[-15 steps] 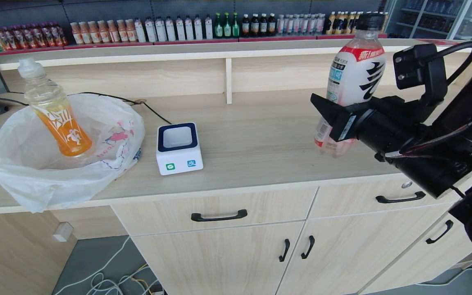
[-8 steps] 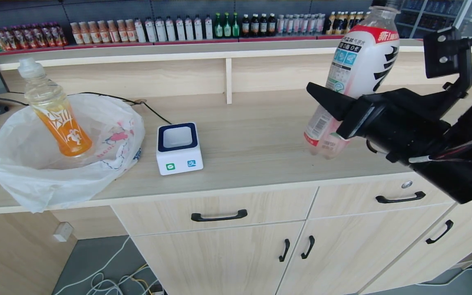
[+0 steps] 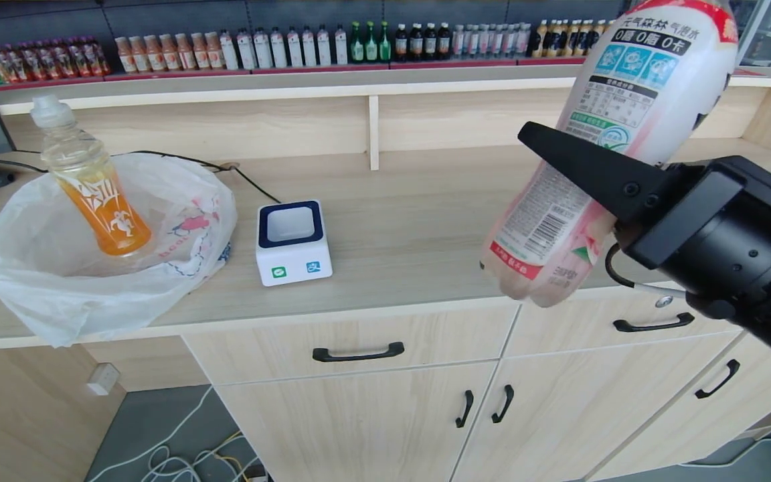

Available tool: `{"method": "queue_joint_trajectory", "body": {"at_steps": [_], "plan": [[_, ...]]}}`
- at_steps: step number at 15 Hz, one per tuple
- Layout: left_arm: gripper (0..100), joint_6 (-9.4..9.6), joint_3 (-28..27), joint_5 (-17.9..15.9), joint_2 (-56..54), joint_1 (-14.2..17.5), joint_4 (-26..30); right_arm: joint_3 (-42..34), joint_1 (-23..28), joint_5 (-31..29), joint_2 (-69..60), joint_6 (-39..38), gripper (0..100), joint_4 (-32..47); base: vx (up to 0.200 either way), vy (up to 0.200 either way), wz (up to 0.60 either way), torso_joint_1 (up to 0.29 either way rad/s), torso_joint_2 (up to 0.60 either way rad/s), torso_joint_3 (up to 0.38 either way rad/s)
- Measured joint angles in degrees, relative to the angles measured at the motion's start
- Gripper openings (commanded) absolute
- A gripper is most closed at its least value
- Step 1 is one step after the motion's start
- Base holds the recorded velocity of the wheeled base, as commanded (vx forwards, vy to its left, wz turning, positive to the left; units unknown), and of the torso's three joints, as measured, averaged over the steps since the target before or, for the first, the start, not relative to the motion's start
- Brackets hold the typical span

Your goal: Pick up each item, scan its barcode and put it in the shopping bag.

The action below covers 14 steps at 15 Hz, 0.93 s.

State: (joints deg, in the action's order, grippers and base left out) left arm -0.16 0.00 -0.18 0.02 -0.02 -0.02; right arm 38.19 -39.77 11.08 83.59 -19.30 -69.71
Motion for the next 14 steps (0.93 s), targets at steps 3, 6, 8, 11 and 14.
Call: {"method": "queue_joint_trajectory", "body": {"at_steps": [3,6,8,11,14], "plan": [[100,0.0,0.0,0.02,0.0,0.02,-0.02,-1.84,-1.55,1.91,1.17,-5.01,0,-6.35,0.0,0.0,0.0,0.0,0.0,0.0],[100,0.0,0.0,0.0,0.0,0.02,-0.02,-2.01,-2.01,4.11,2.82,-8.75,0,-7.62,0.0,0.0,0.0,0.0,0.0,0.0],[100,0.0,0.0,0.0,0.0,0.02,0.0,-1.67,-3.19,4.33,4.61,-10.78,0,-11.07,0.0,0.0,0.0,0.0,0.0,0.0],[100,0.0,0.0,0.02,0.0,0.02,0.0,-1.93,-6.14,4.73,8.63,-12.86,0,-19.66,0.0,0.0,0.0,0.0,0.0,0.0],[100,0.0,0.0,0.0,0.0,0.02,-0.02,-1.67,-8.77,8.42,10.87,-13.76,0,-20.24,0.0,0.0,0.0,0.0,0.0,0.0]]}}
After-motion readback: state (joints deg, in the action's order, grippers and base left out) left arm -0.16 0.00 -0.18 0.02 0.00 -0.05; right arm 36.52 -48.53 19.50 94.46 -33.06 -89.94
